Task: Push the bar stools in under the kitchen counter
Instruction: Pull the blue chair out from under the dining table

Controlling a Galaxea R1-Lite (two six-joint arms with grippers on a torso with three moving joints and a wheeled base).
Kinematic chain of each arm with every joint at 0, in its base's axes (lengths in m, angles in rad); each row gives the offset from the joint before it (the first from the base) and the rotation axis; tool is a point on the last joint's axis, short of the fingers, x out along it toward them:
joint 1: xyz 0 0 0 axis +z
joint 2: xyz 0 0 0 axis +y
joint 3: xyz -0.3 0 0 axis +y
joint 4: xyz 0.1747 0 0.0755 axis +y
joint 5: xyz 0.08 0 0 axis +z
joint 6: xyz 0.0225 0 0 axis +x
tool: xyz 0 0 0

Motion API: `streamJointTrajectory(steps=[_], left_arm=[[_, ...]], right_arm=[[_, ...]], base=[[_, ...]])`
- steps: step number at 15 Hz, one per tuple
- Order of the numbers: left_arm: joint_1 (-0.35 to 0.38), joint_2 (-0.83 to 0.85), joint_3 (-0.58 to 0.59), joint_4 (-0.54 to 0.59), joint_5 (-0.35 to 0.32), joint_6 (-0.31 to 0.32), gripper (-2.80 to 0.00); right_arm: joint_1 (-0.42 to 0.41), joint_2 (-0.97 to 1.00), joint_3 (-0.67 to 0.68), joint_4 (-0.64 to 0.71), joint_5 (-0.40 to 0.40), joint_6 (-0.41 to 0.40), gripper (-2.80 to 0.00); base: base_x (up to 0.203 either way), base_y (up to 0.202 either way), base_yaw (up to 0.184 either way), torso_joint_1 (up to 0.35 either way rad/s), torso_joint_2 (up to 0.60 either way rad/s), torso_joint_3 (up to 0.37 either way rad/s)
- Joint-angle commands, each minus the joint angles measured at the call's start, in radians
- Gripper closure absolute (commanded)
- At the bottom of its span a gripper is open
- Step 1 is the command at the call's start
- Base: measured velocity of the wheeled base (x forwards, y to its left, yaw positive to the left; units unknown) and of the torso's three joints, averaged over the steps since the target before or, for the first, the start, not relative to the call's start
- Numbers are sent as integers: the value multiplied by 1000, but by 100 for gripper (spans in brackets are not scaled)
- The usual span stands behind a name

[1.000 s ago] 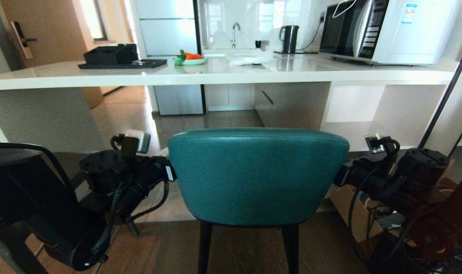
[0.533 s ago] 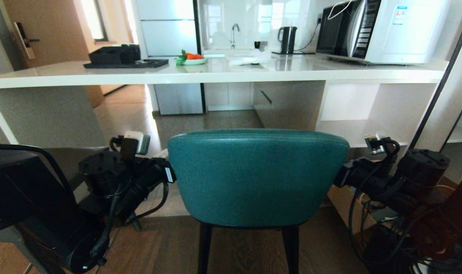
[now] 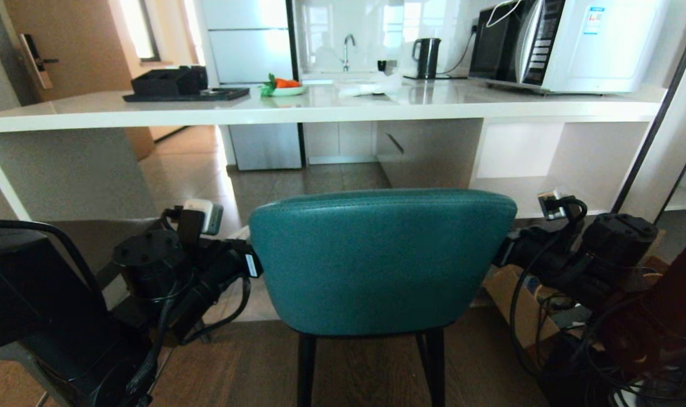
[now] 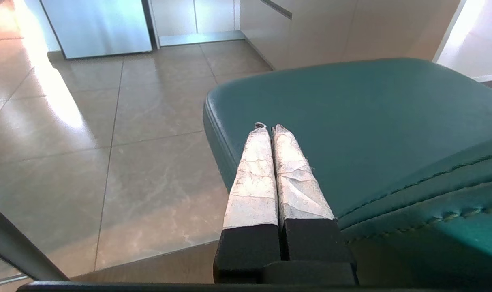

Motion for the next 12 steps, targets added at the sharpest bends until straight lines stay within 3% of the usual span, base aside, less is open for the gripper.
streamJointTrajectory(steps=[1,6,12], left_arm=[[-98,-8,3,-9,1,-1,0],[-43,6,-12,-9,1,-1,0],[-40,6,-14,-9,2,-1,0]], right_arm=[[92,13,-7,-16,-1,-1,0],[94,-5,60,-16,6,-9,0],[94,-23,71,-16,6,-8,0]], base=[[0,0,0,0,0,0],[0,0,0,0,0,0],[0,0,0,0,0,0]])
